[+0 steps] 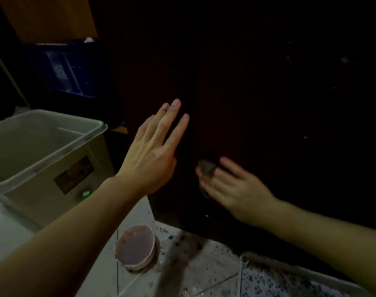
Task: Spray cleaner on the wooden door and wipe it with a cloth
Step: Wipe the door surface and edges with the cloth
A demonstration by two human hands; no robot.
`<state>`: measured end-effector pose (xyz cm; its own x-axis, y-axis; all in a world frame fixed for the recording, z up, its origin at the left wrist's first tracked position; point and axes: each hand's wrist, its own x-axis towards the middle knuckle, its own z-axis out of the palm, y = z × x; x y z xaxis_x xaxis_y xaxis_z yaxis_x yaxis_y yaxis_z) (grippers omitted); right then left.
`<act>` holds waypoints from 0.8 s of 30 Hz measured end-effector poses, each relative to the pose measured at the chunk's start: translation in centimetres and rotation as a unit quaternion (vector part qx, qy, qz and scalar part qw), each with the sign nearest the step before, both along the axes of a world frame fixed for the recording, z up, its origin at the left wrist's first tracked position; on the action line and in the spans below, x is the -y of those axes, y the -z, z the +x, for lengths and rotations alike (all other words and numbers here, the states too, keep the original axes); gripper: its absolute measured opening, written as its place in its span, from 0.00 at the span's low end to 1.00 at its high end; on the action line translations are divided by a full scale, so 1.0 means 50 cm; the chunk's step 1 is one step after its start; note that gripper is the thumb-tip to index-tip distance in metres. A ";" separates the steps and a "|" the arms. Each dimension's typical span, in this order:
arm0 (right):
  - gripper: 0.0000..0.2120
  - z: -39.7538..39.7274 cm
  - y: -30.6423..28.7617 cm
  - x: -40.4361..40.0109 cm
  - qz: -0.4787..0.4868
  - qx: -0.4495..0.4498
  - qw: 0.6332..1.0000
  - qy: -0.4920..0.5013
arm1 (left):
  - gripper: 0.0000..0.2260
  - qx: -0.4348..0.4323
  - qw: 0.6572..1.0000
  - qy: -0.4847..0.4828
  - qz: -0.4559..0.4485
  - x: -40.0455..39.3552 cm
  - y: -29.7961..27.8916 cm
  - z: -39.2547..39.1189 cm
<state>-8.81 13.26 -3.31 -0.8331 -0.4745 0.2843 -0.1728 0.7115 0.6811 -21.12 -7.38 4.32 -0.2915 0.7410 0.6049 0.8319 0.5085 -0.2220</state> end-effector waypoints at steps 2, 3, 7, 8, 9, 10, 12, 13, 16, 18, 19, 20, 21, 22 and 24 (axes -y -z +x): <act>0.20 0.011 0.024 0.001 0.015 0.056 0.998 0.016 | 0.32 -0.001 1.000 -0.007 -0.006 -0.009 -0.017 0.008; 0.20 0.014 0.019 0.002 0.009 0.050 0.999 0.017 | 0.34 -0.002 1.000 -0.012 -0.004 -0.013 -0.024 0.011; 0.21 0.007 -0.088 -0.001 -0.060 -0.079 0.995 -0.005 | 0.37 -0.014 1.000 -0.027 -0.009 -0.020 -0.044 0.016; 0.22 0.007 -0.133 -0.004 -0.073 -0.126 0.989 -0.006 | 0.37 -0.014 0.999 -0.031 -0.004 -0.021 -0.048 0.017; 0.22 0.008 -0.180 -0.010 -0.081 -0.175 0.981 -0.002 | 0.36 -0.013 0.999 -0.033 -0.001 -0.021 -0.053 0.018; 0.22 0.010 -0.223 -0.019 -0.089 -0.223 0.971 0.009 | 0.36 -0.012 0.999 -0.033 0.003 -0.021 -0.058 0.020; 0.23 0.015 -0.293 -0.037 -0.111 -0.307 0.945 0.032 | 0.34 -0.011 0.999 -0.031 0.010 -0.025 -0.070 0.025; 0.24 0.016 -0.305 -0.041 -0.122 -0.328 0.936 0.040 | 0.34 -0.011 0.999 -0.033 0.011 -0.025 -0.071 0.027; 0.27 0.027 -0.256 -0.044 -0.118 -0.284 0.950 0.052 | 0.36 -0.011 0.999 -0.036 0.029 -0.035 -0.088 0.033; 0.30 0.040 -0.177 -0.034 -0.079 -0.183 0.979 0.051 | 0.36 -0.011 0.999 -0.034 0.039 -0.044 -0.100 0.040; 0.31 0.046 -0.147 -0.030 -0.055 -0.139 0.987 0.053 | 0.36 -0.011 0.999 -0.030 0.043 -0.049 -0.105 0.042; 0.31 0.051 -0.132 -0.029 -0.036 -0.110 0.992 0.055 | 0.36 -0.009 0.999 -0.026 0.045 -0.052 -0.108 0.046; 0.31 0.052 -0.134 -0.029 -0.026 -0.102 0.993 0.054 | 0.37 -0.007 0.999 -0.024 0.046 -0.054 -0.112 0.049; 0.31 0.050 -0.152 -0.028 -0.030 -0.111 0.992 0.051 | 0.37 -0.004 0.999 -0.024 0.045 -0.054 -0.115 0.052; 0.30 0.043 -0.224 -0.023 -0.073 -0.177 0.980 0.048 | 0.40 0.007 0.999 -0.029 0.035 -0.053 -0.118 0.054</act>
<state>-6.68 14.40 7.88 -0.7091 -0.3322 0.6220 0.1275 0.8071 0.5765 -18.42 -4.71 10.22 -0.3407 0.6792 0.6501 0.8038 0.5691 -0.1732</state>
